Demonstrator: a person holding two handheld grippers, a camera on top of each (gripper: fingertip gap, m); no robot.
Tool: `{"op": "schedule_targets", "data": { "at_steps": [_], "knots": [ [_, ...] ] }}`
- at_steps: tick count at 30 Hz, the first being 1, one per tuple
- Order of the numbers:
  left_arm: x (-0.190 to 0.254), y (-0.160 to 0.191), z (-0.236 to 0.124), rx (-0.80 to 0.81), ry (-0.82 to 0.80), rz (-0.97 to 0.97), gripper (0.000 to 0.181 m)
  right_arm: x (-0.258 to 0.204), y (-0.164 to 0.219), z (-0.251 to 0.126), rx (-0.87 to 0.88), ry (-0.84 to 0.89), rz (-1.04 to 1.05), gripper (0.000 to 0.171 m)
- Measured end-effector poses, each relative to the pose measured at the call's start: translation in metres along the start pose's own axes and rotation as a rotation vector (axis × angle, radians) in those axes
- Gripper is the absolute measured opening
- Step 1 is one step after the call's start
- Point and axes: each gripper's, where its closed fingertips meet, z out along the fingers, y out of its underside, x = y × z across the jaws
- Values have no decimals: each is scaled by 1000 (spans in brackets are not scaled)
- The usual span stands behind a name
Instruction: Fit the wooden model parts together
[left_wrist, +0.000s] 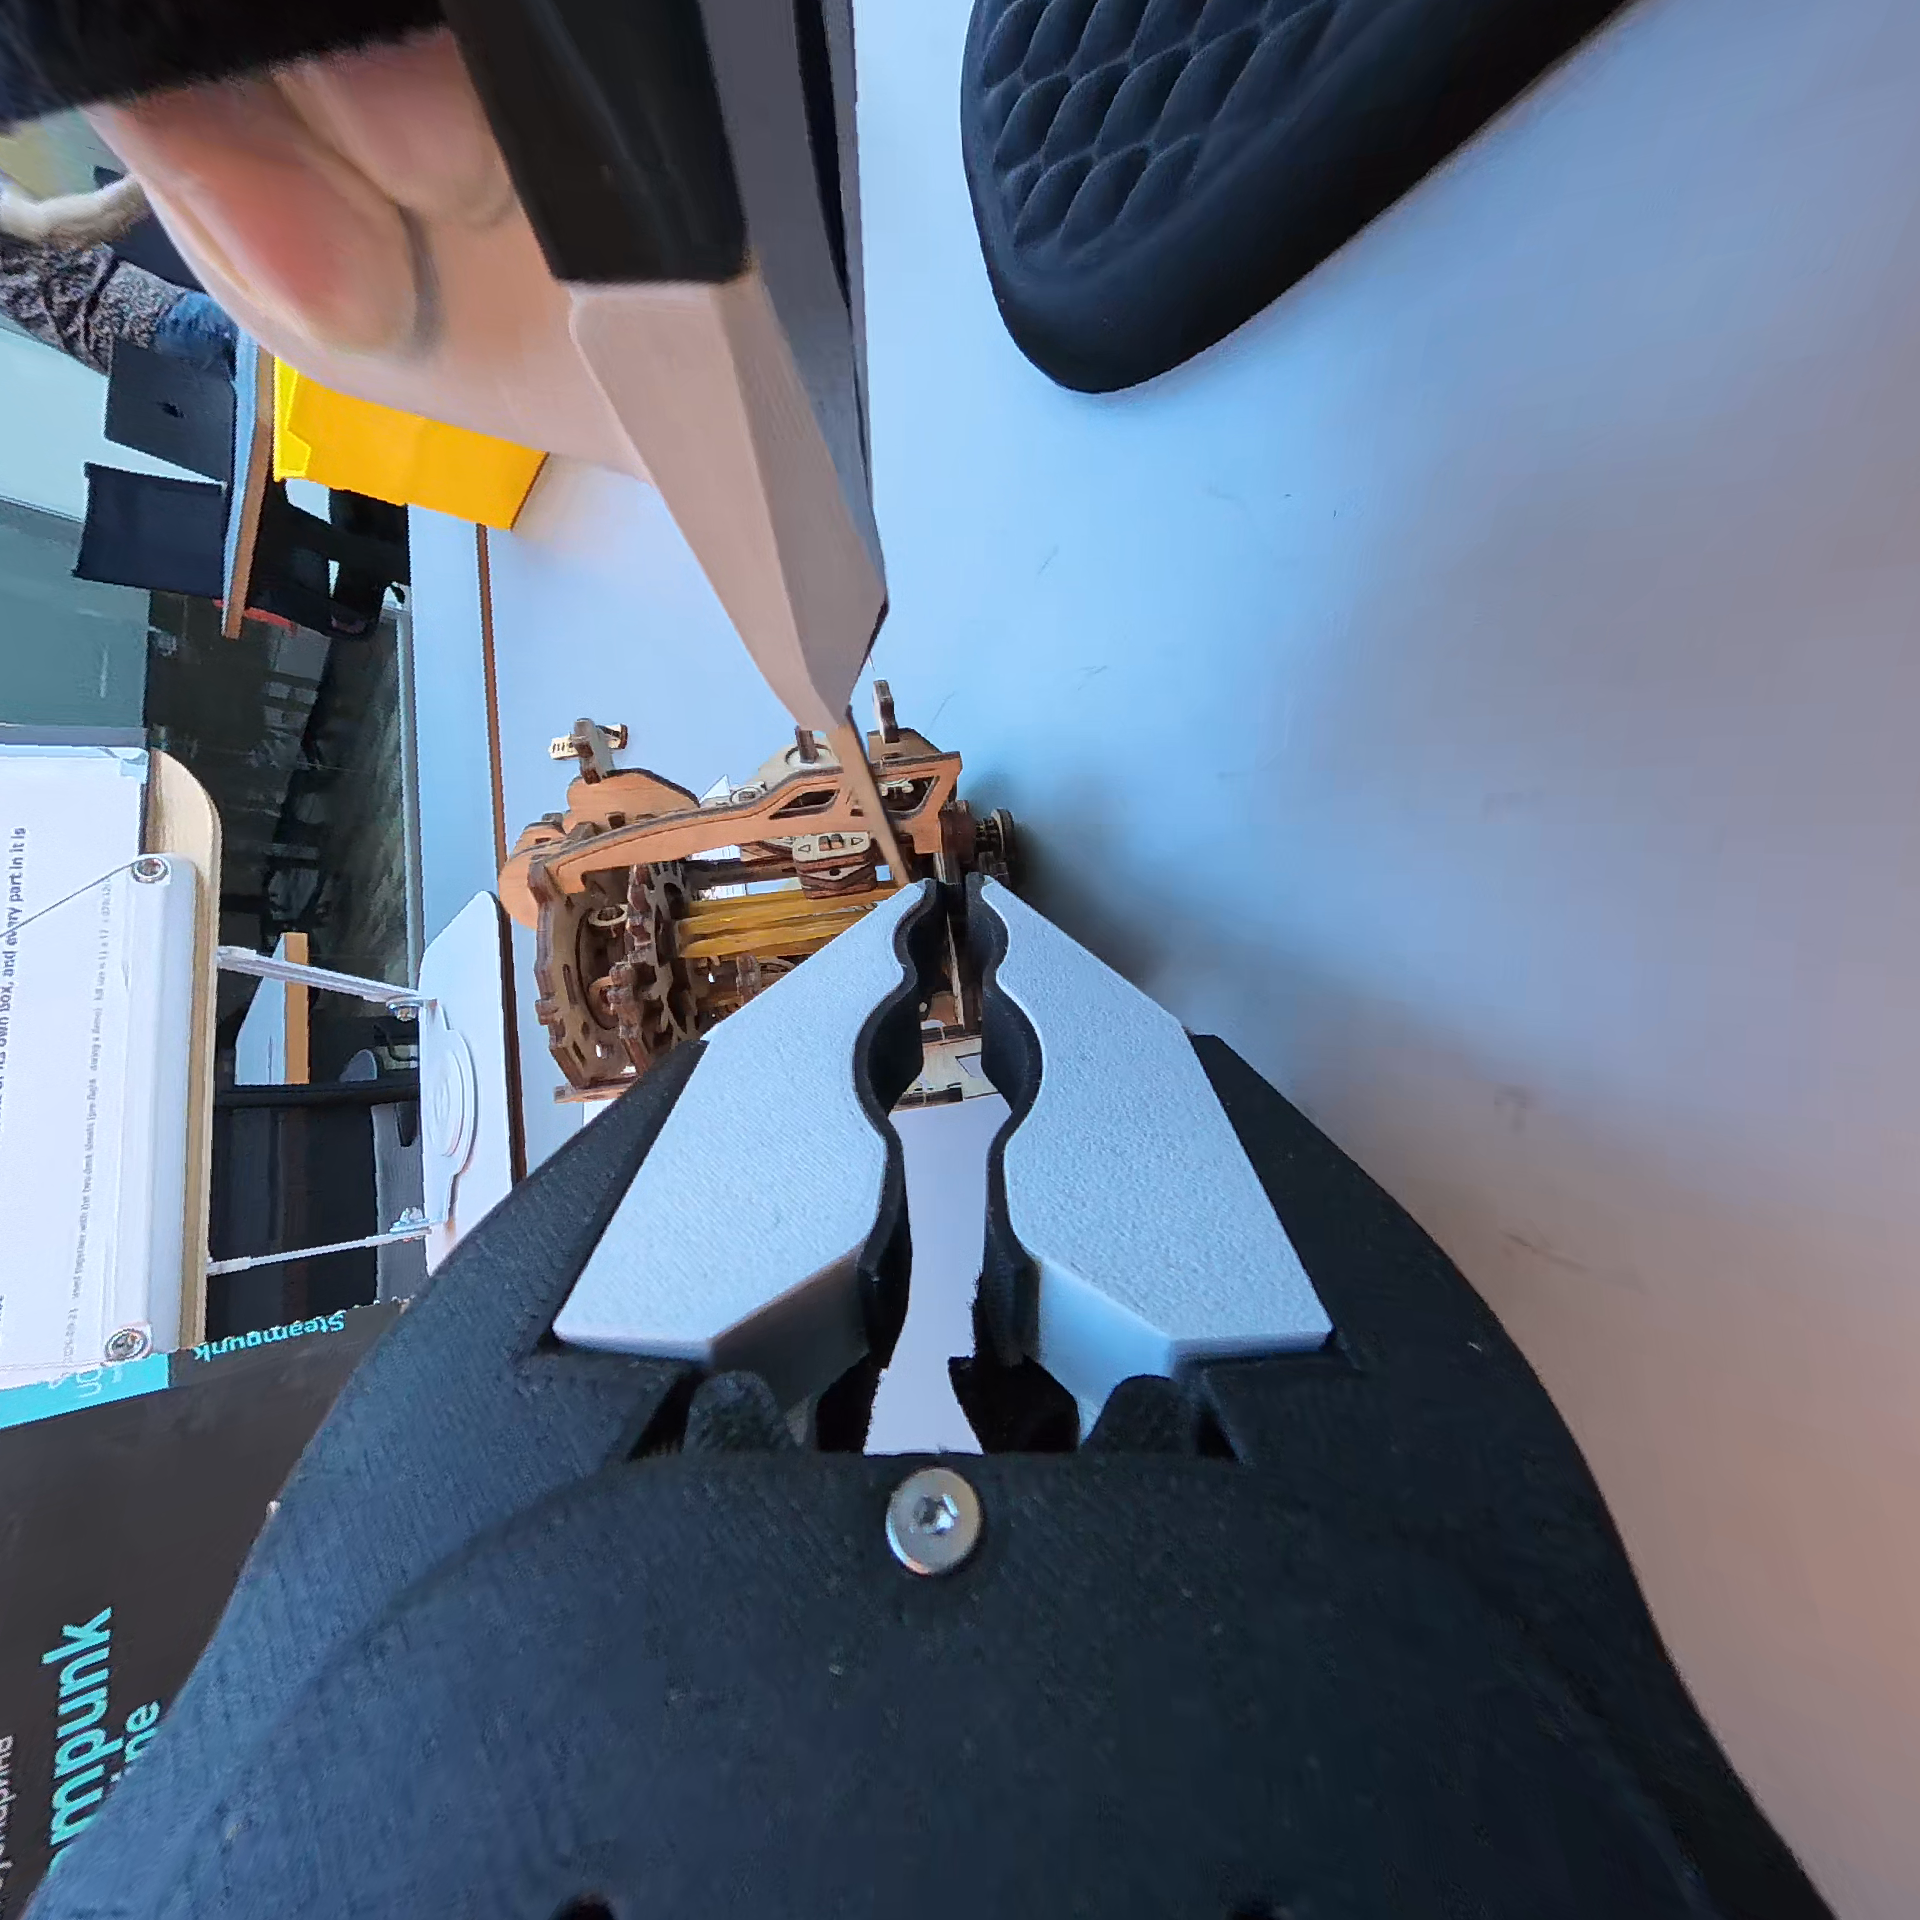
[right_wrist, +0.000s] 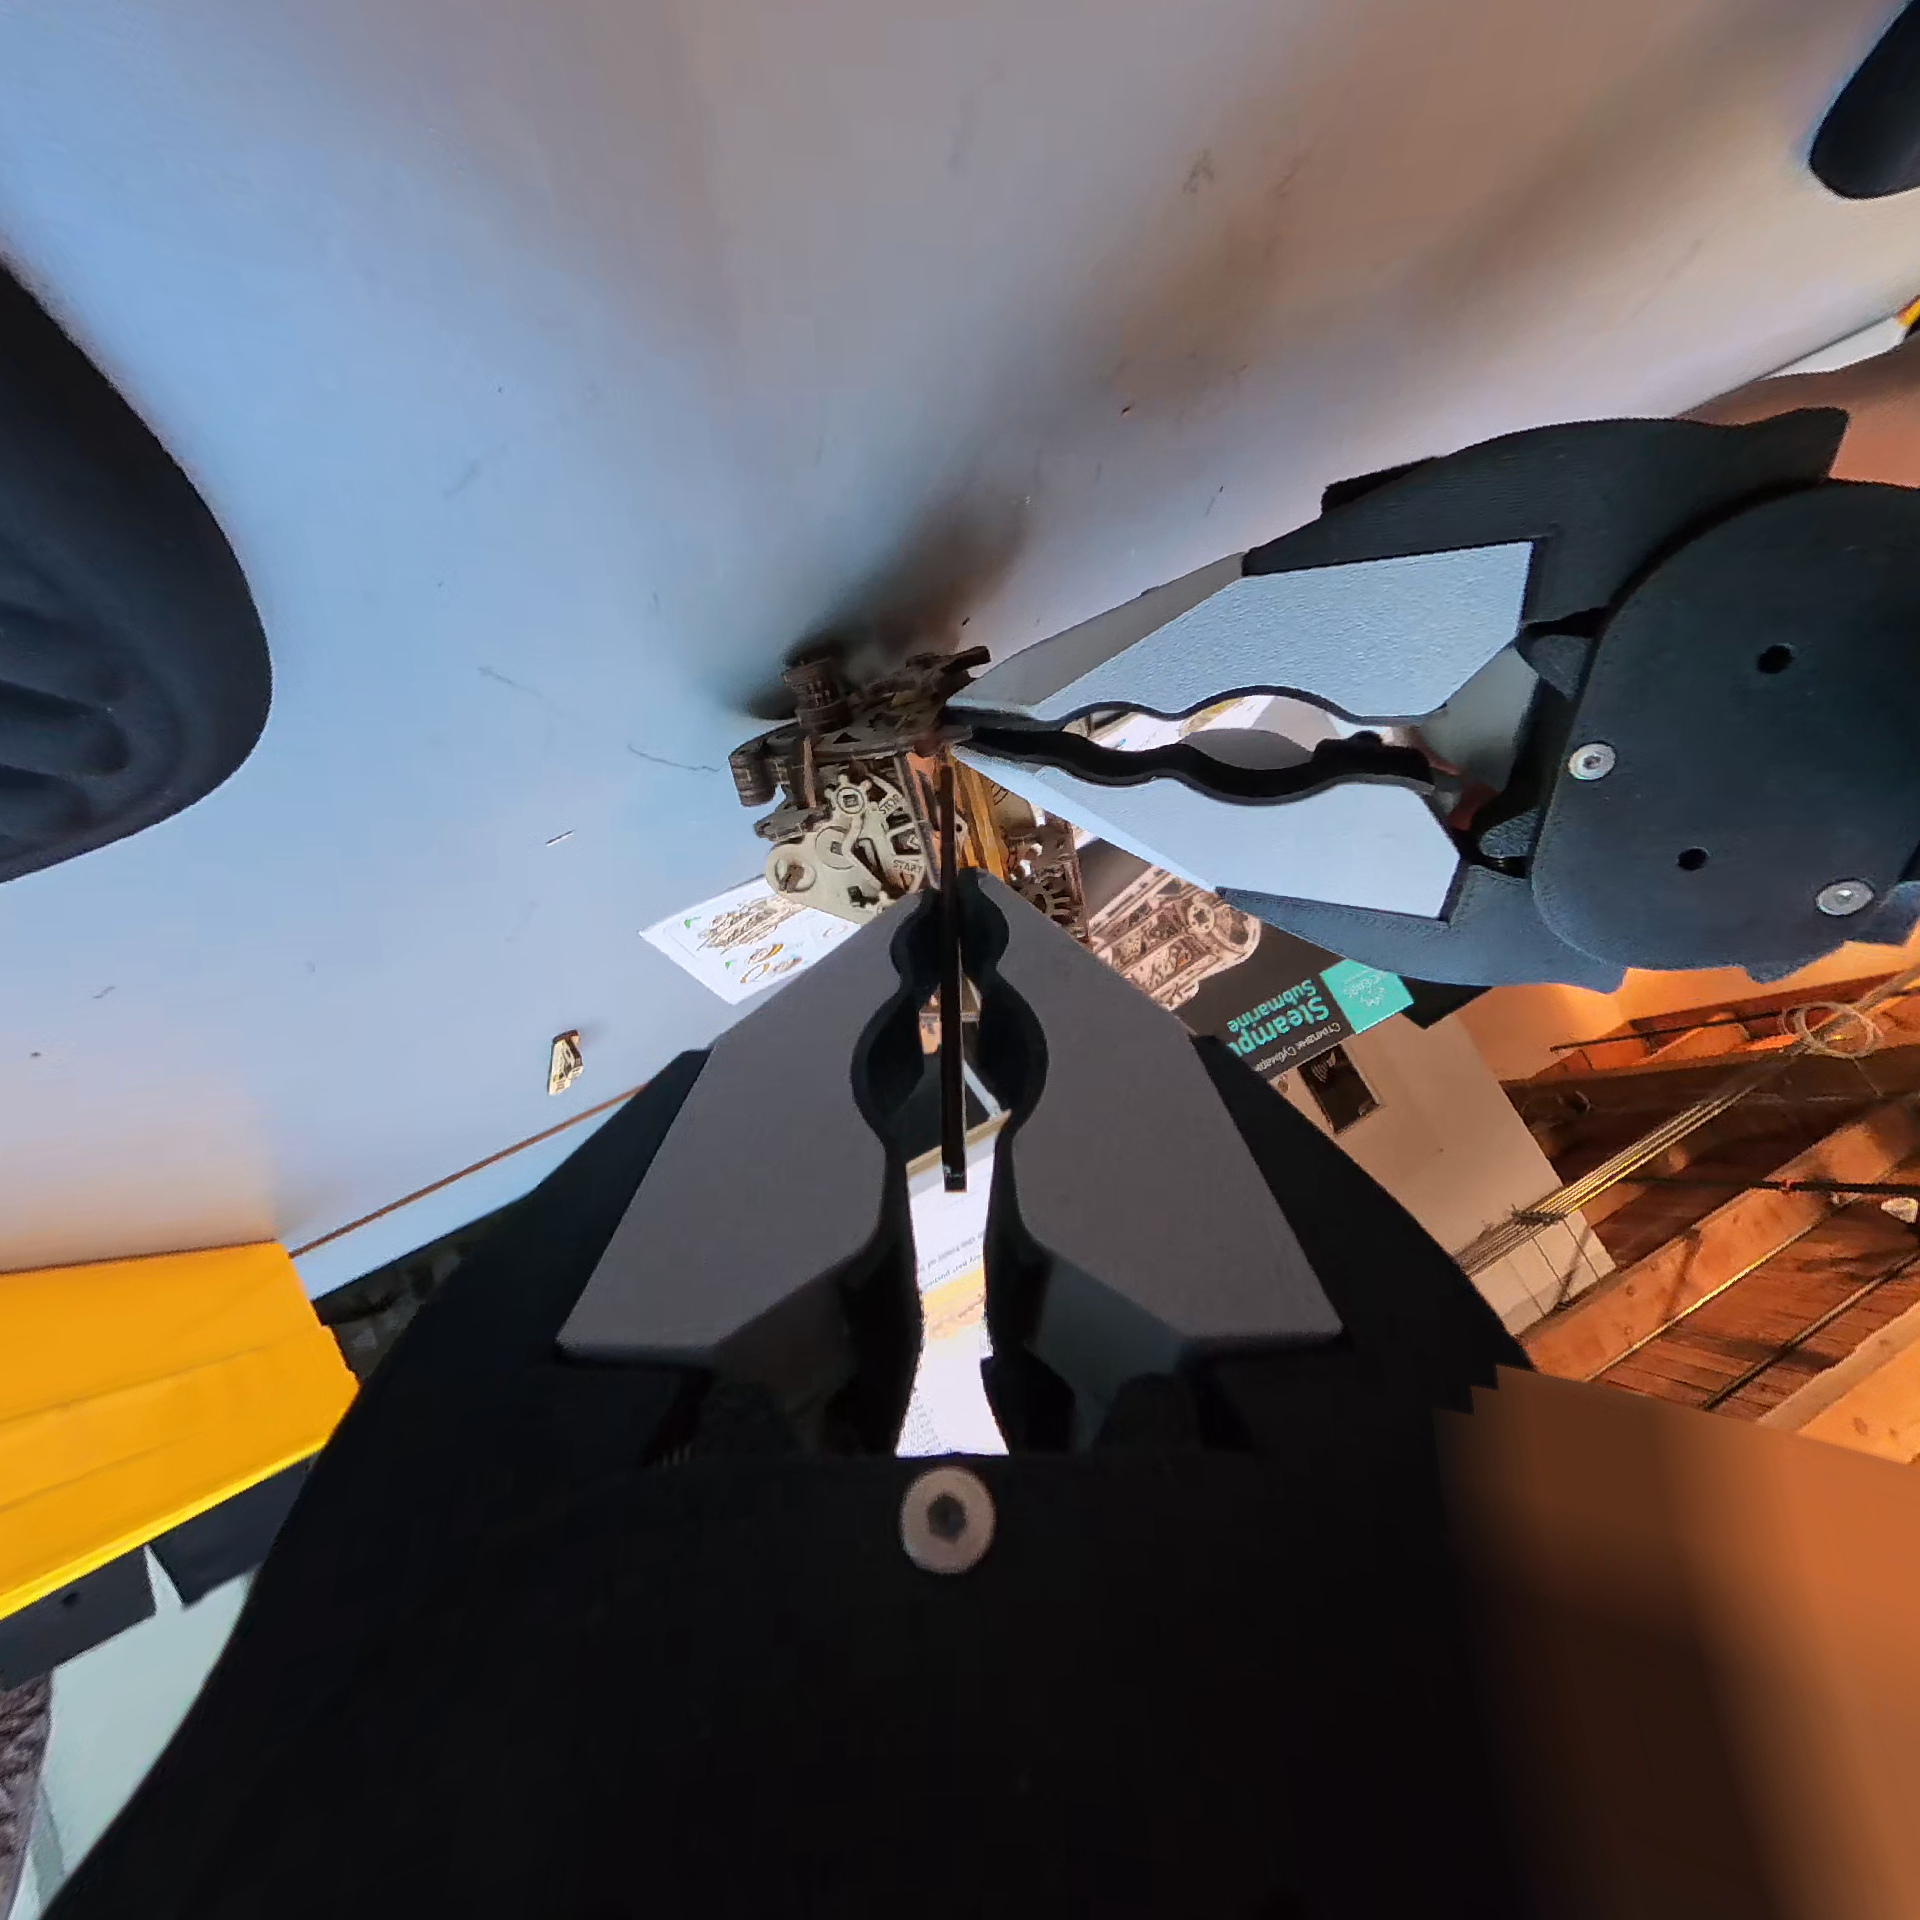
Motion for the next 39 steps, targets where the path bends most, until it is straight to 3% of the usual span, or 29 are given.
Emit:
{"op": "schedule_targets", "data": {
  "at_steps": [1, 39],
  "knots": [
    [0, 0, 0, 1, -2, 3, 1, 1, -1, -1, 13, 13, 7, 1],
    [2, -2, 1, 12, 1, -10, 1, 0, -3, 0, 55, -51, 87, 2]
  ]
}}
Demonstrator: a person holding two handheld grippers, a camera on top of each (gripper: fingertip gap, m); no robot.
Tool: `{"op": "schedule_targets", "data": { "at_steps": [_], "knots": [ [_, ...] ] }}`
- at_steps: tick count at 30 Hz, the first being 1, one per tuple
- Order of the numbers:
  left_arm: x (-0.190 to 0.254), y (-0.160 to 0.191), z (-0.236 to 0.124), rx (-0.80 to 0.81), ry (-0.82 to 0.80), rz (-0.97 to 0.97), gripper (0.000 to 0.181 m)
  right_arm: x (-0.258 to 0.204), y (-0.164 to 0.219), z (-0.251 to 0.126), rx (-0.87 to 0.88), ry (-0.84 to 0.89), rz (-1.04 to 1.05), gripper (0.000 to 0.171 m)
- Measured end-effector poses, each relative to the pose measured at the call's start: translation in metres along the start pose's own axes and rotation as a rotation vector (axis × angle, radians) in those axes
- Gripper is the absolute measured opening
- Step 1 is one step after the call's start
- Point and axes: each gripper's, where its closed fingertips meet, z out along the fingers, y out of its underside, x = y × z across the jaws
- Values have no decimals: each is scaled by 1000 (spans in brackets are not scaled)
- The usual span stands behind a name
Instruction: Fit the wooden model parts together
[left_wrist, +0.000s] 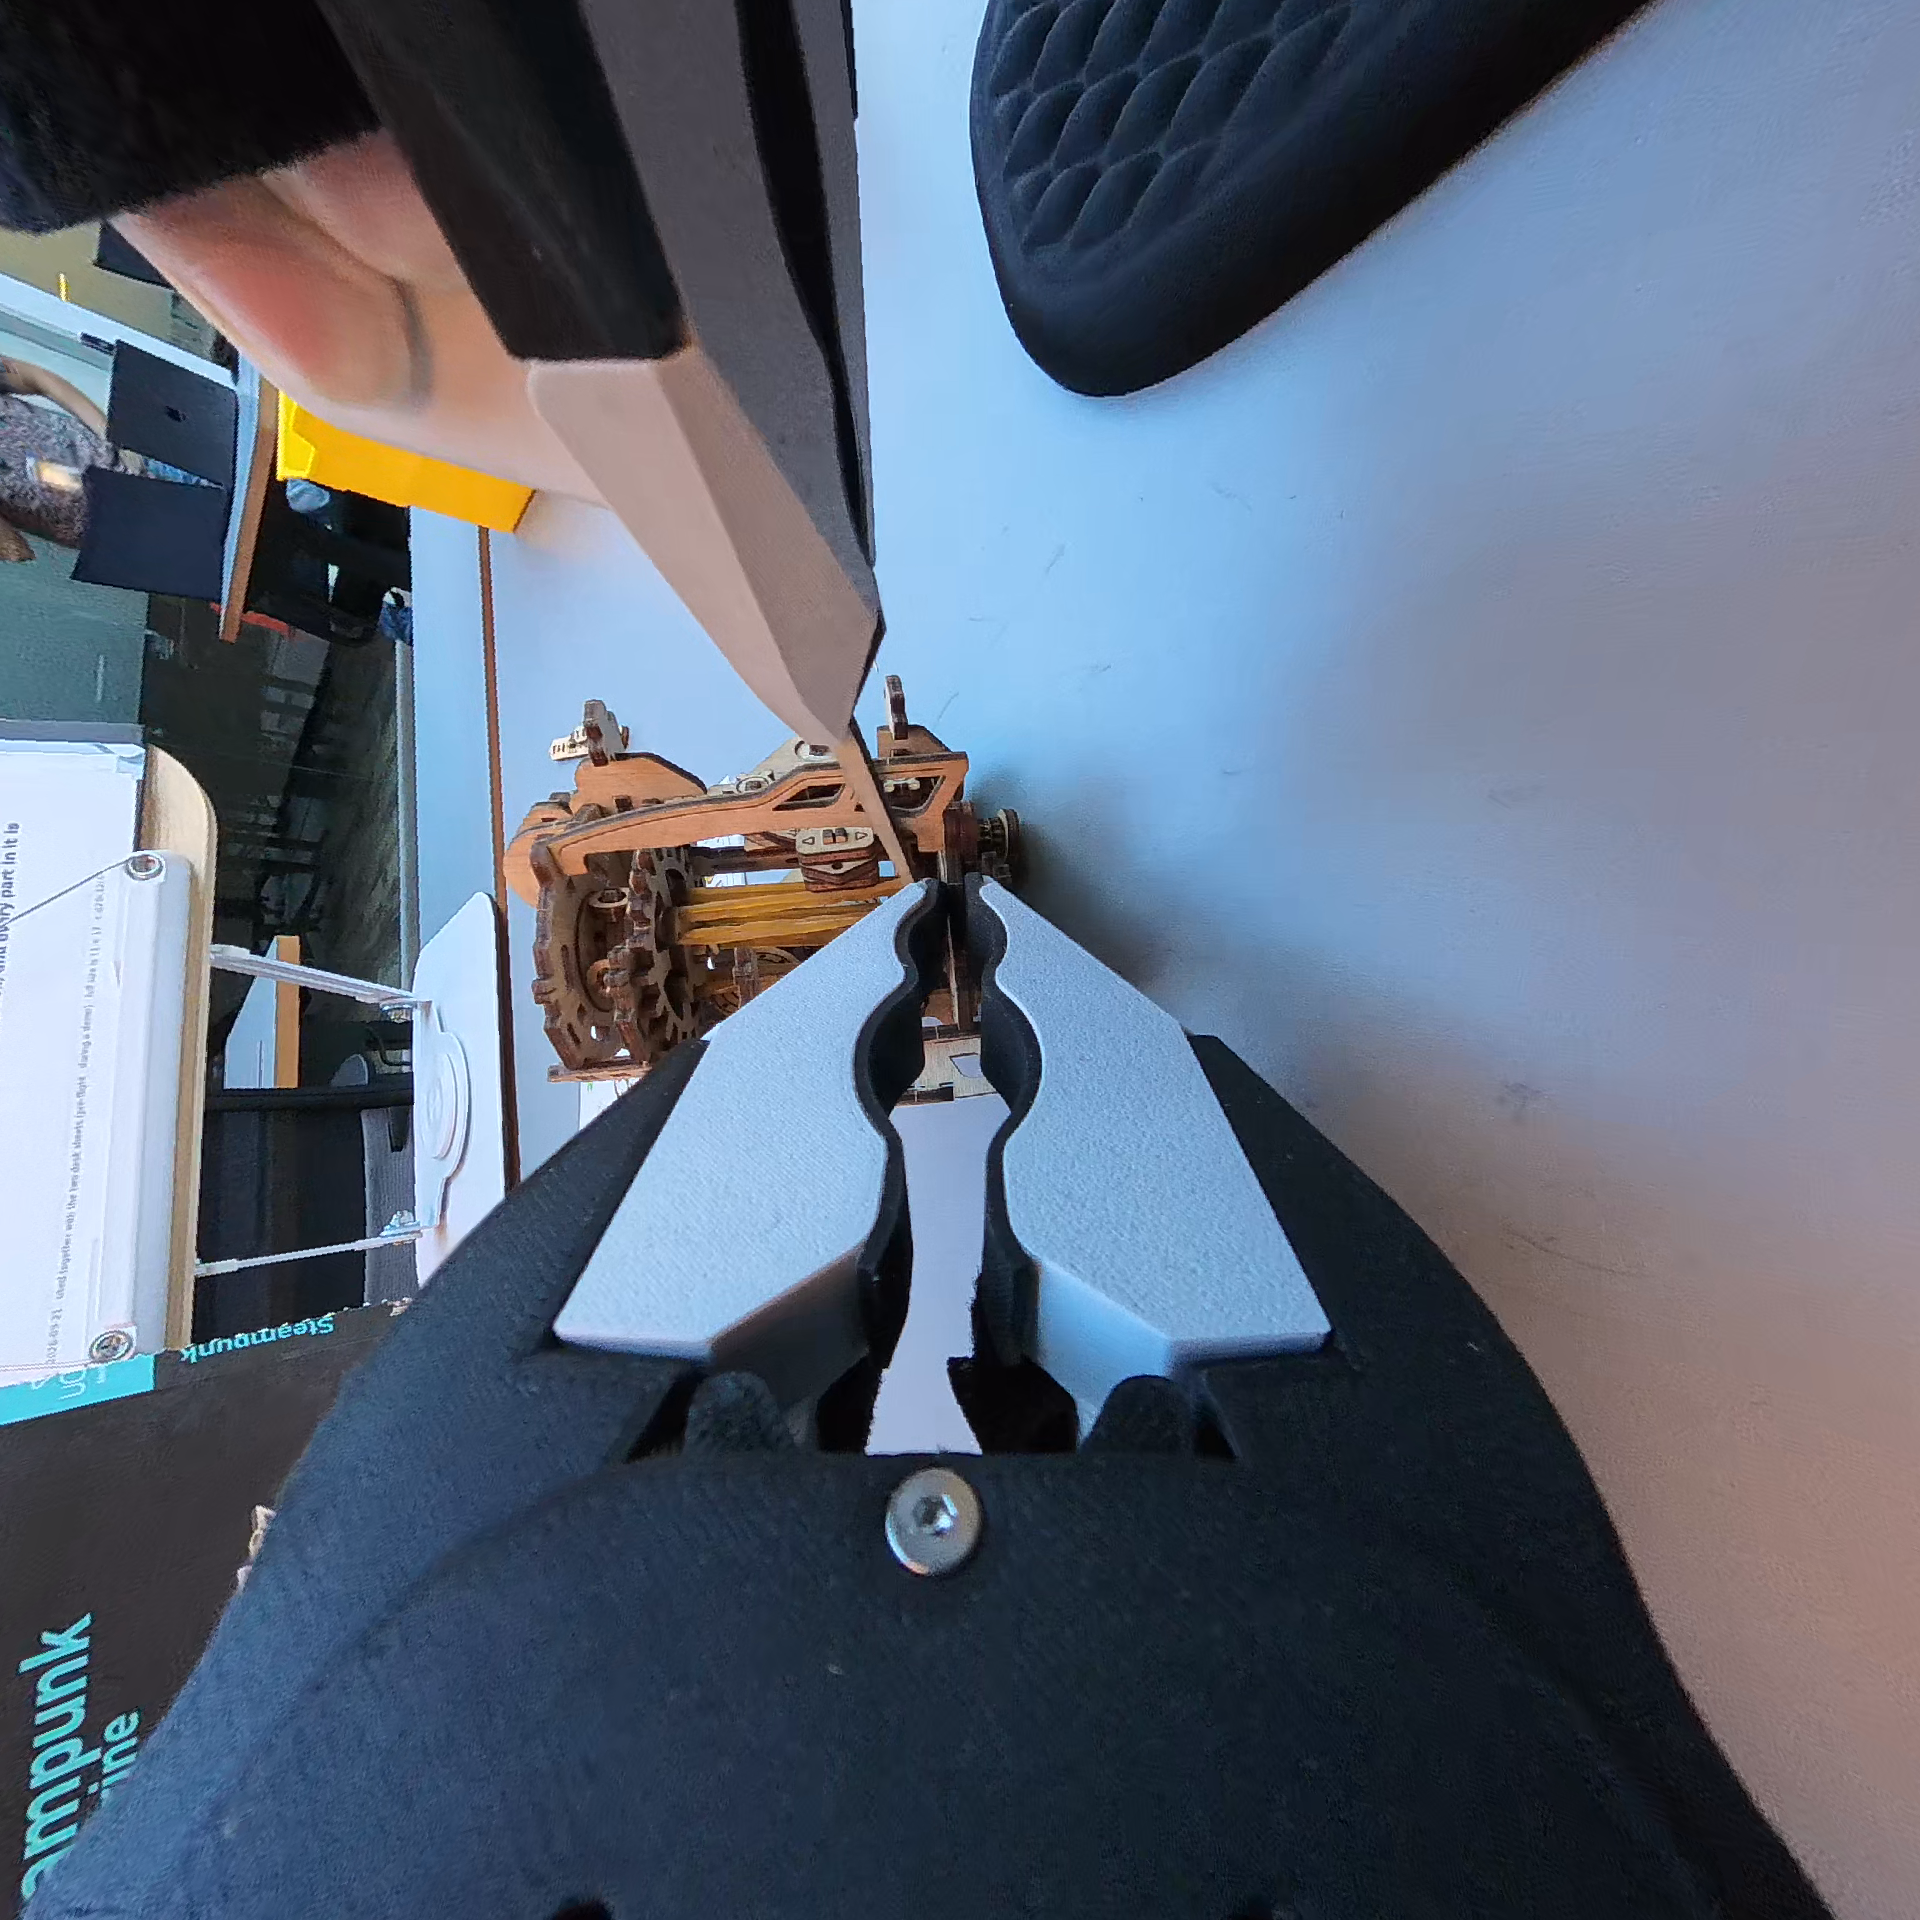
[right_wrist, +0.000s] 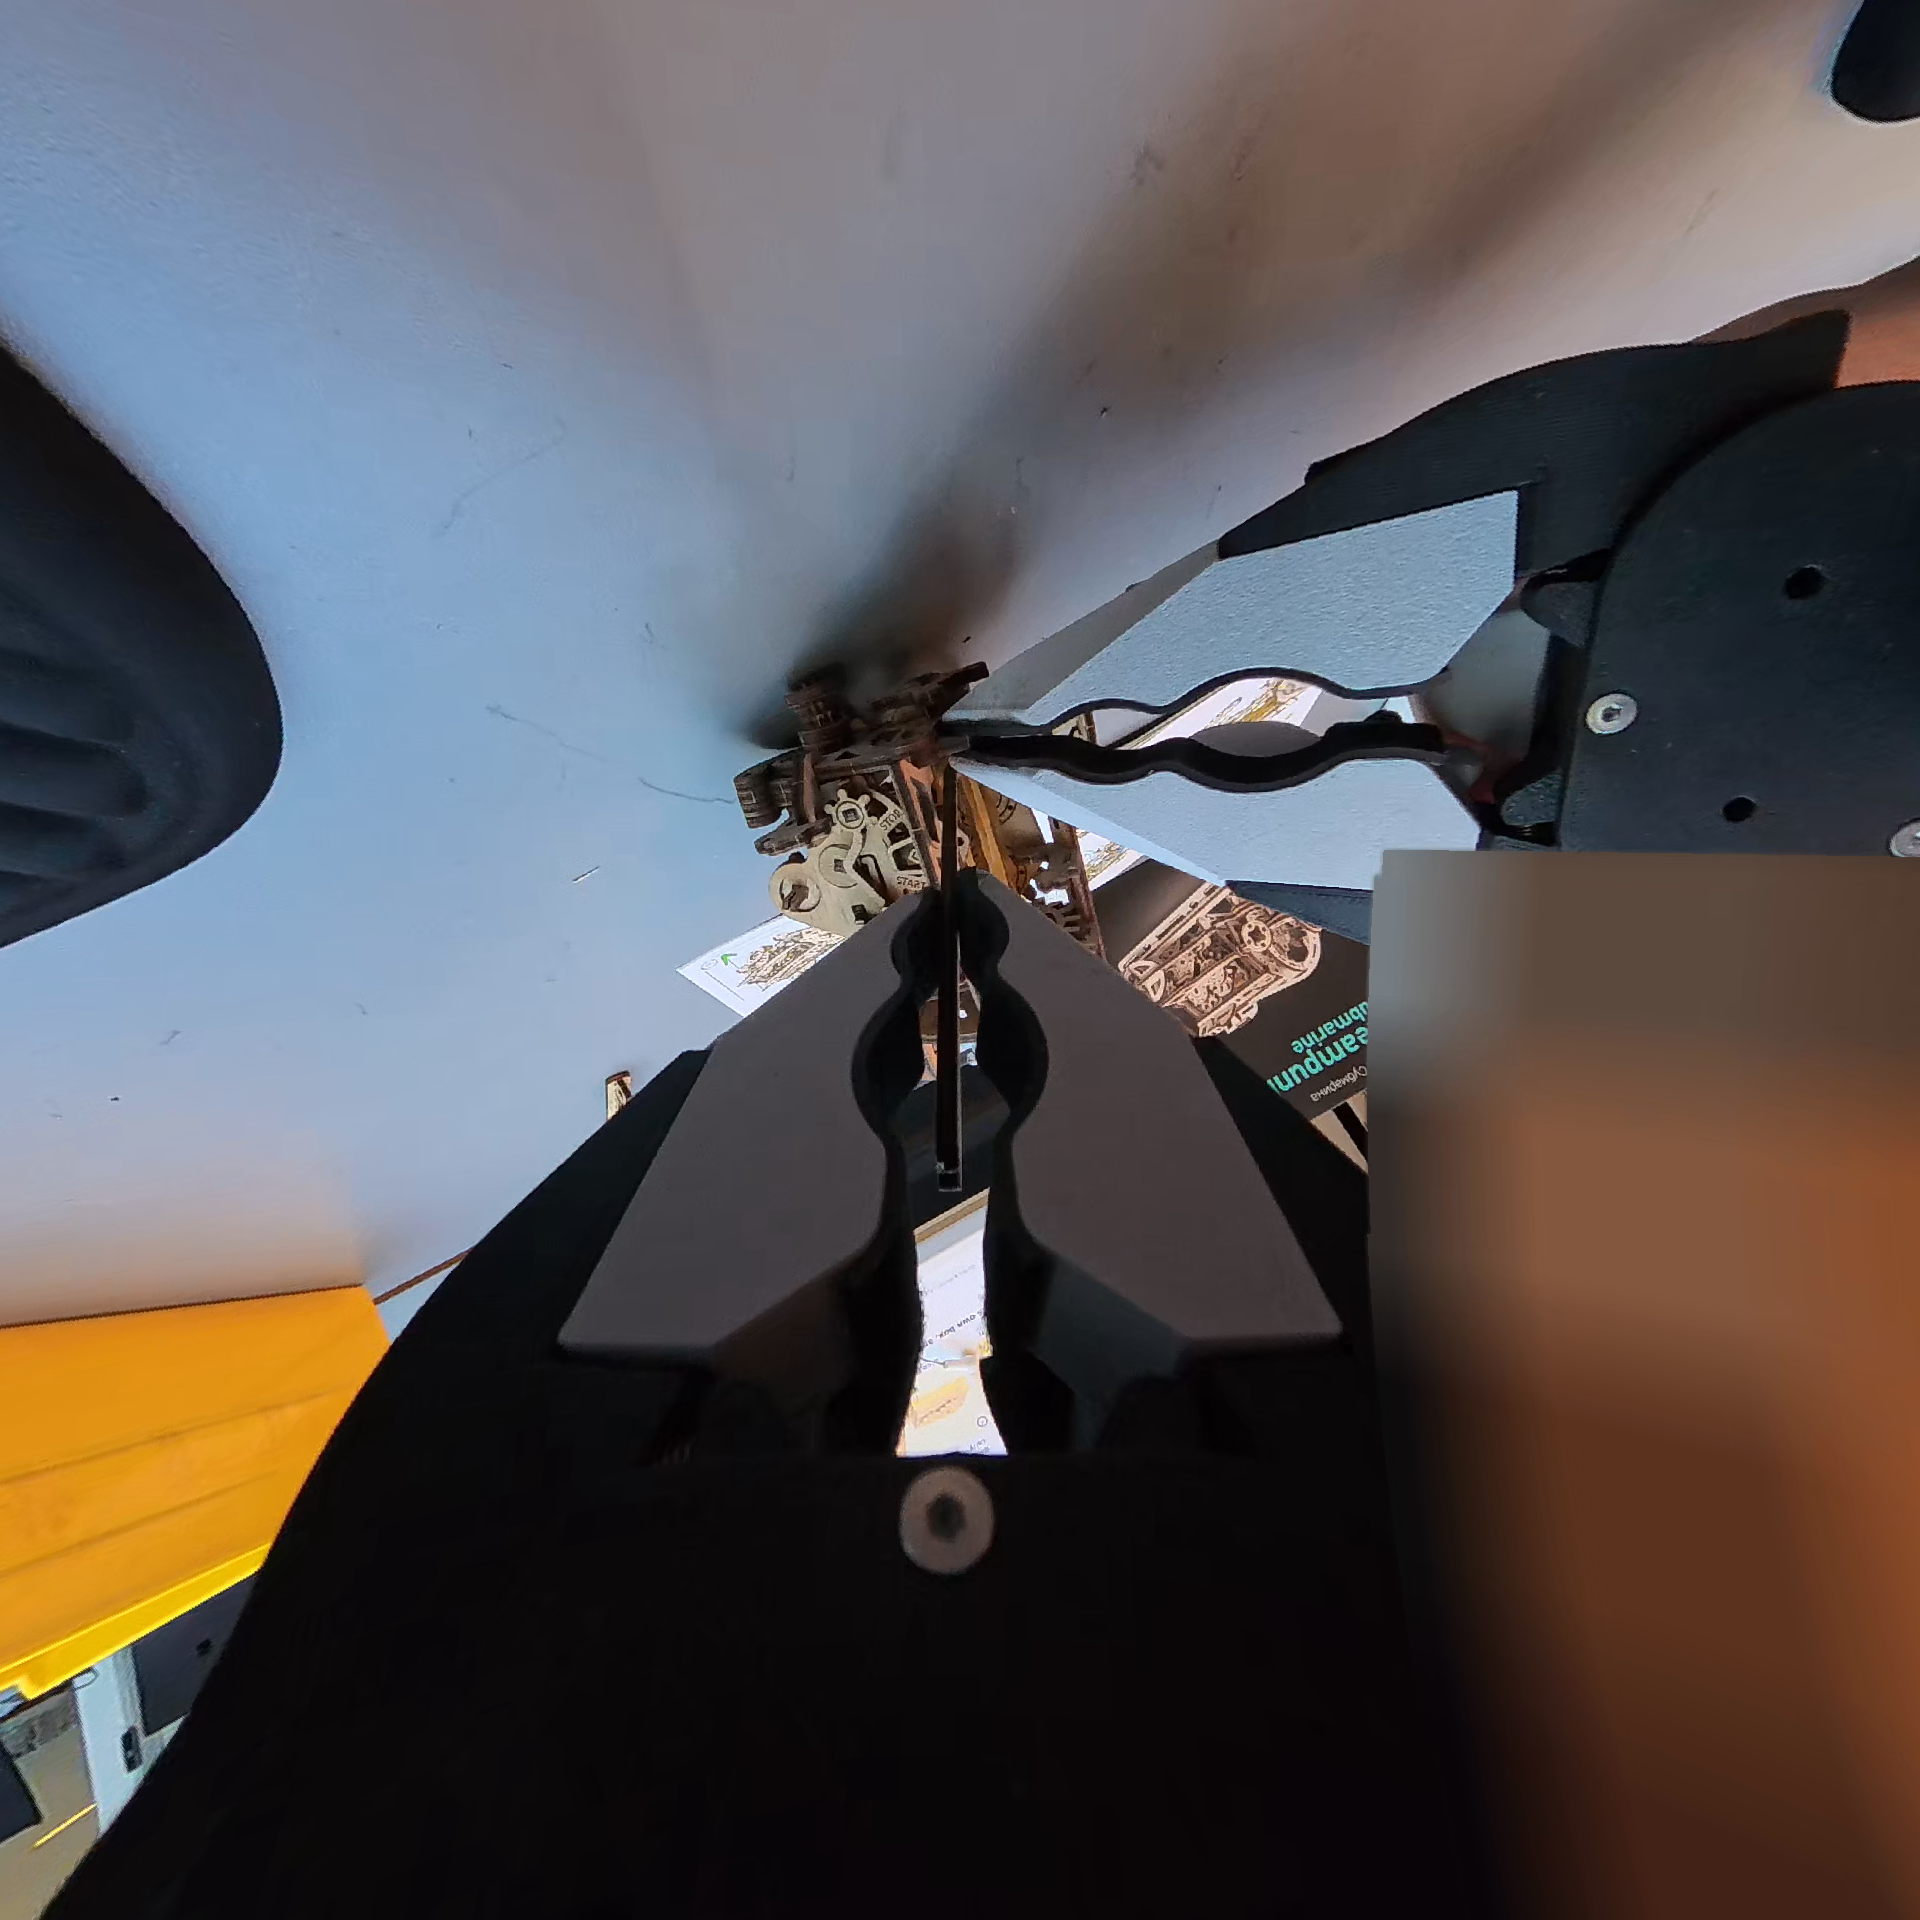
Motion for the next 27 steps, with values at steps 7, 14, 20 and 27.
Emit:
{"op": "schedule_targets", "data": {
  "at_steps": [7, 14, 20, 27],
  "knots": [
    [0, 0, 0, -4, -3, -5, 1, -2, -1, 1, -2, -38, -5, 2],
    [0, 0, 0, -9, -2, -5, 1, -1, -2, 1, -18, -70, -29, 2],
    [-1, -1, 1, -8, -3, -2, 1, -1, -1, 2, -31, -97, -65, 1],
    [0, 0, 0, -5, -5, -4, 1, 1, -1, 2, -53, -92, -111, 2]
  ]
}}
